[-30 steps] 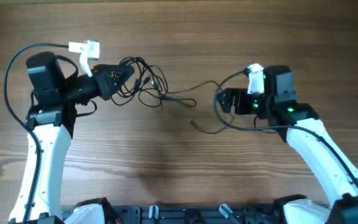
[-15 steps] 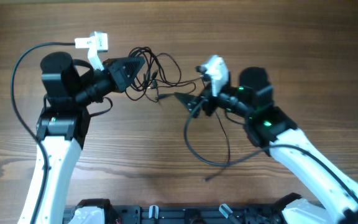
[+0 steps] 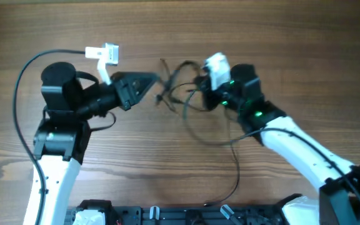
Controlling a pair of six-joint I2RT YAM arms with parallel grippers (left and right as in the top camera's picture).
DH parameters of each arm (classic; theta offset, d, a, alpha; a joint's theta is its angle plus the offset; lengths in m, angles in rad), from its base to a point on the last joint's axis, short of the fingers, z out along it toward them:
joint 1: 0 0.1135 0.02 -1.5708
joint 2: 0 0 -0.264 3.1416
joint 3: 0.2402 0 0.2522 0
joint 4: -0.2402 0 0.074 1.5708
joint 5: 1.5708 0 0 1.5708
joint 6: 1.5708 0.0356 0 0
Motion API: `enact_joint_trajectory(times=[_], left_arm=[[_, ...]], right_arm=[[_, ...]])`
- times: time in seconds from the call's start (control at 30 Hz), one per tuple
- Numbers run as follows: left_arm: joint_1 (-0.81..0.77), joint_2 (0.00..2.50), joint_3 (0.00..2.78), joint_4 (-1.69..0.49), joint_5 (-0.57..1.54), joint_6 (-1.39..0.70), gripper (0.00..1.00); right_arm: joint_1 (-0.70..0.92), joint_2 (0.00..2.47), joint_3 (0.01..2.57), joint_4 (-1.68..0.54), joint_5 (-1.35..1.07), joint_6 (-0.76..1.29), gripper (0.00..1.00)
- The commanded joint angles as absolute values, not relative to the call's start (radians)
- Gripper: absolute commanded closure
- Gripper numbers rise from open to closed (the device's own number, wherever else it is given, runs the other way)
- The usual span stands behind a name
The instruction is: Untangle cables
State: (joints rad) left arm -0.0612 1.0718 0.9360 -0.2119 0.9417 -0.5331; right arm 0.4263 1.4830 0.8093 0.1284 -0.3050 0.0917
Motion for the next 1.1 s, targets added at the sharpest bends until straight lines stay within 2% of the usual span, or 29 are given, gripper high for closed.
enact_joint_trajectory(times=[0.0,0.03,0.13,0.2,0.23,0.3,0.37,0.4,0.43,0.47,0.5,0.53,0.57,0.63,0.67,0.7,0.77,0.83,0.9,0.93,1.0,1.07], left_arm=[[0.011,1.067,0.936,-0.420,0.688,-0.336,0.85],[0.012,1.081,0.936,-0.501,0.532,-0.337,0.91],[0.006,1.117,0.936,-0.521,0.519,-0.348,0.90],[0.002,1.151,0.936,-0.517,0.518,-0.366,0.80],[0.002,1.163,0.936,-0.517,0.518,-0.384,0.79],[0.002,1.181,0.936,-0.516,0.518,-0.401,0.76],[0.002,1.187,0.936,-0.501,0.518,-0.401,0.73],[0.003,1.186,0.936,-0.489,0.518,-0.402,0.72],[0.003,1.184,0.936,-0.484,0.518,-0.405,0.72],[0.003,1.184,0.936,-0.483,0.518,-0.410,0.71],[0.003,1.184,0.936,-0.483,0.518,-0.435,0.69],[0.003,1.184,0.936,-0.483,0.519,-0.435,0.66],[0.003,1.184,0.936,-0.483,0.518,-0.435,0.62],[0.003,1.184,0.936,-0.483,0.519,-0.435,0.55],[0.003,1.184,0.936,-0.484,0.519,-0.435,0.49],[0.002,1.184,0.936,-0.484,0.519,-0.435,0.43],[0.002,1.184,0.936,-0.484,0.523,-0.435,0.28],[0.002,1.184,0.936,-0.484,0.523,-0.435,0.19],[0.002,1.186,0.936,-0.484,0.522,-0.435,0.00],[0.002,1.195,0.936,-0.484,0.522,-0.435,0.00],[0.002,1.217,0.936,-0.484,0.522,-0.435,0.00],[0.002,1.247,0.936,-0.484,0.522,-0.447,0.00]], right_arm=[[0.255,1.321,0.813,0.039,-0.366,0.157,0.96],[0.216,1.261,0.813,0.036,-0.498,0.159,0.96],[0.206,1.177,0.813,0.095,-0.865,0.155,0.96],[0.206,1.172,0.813,0.076,-0.871,0.064,0.96],[0.206,1.188,0.813,0.081,-0.832,0.101,0.96],[0.224,1.227,0.813,0.184,-0.892,0.307,0.96],[0.302,1.240,0.813,0.326,-0.993,0.294,0.95],[0.346,1.236,0.813,0.316,-0.946,0.202,0.95],[0.371,1.240,0.813,0.229,-0.764,0.127,0.95],[0.389,1.257,0.813,0.113,-0.458,0.101,0.95],[0.406,1.322,0.813,-0.001,-0.060,0.186,0.95],[0.406,1.361,0.814,-0.042,-0.005,0.223,0.95],[0.405,1.408,0.820,-0.065,-0.108,0.239,0.86],[0.405,1.405,0.829,-0.046,-0.140,0.239,0.54],[0.405,1.398,0.848,-0.049,-0.139,0.239,0.12],[0.405,1.388,0.866,-0.057,-0.138,0.239,0.00],[0.405,1.340,0.912,-0.117,-0.106,0.268,0.00],[0.405,1.305,0.936,-0.155,-0.109,0.295,0.00],[0.405,1.285,0.937,-0.151,-0.288,0.289,0.00],[0.409,1.318,0.935,-0.155,-0.368,0.289,0.00],[0.432,1.420,0.935,-0.145,-0.373,0.248,0.04],[0.442,1.516,0.935,-0.095,-0.377,0.228,0.16]])
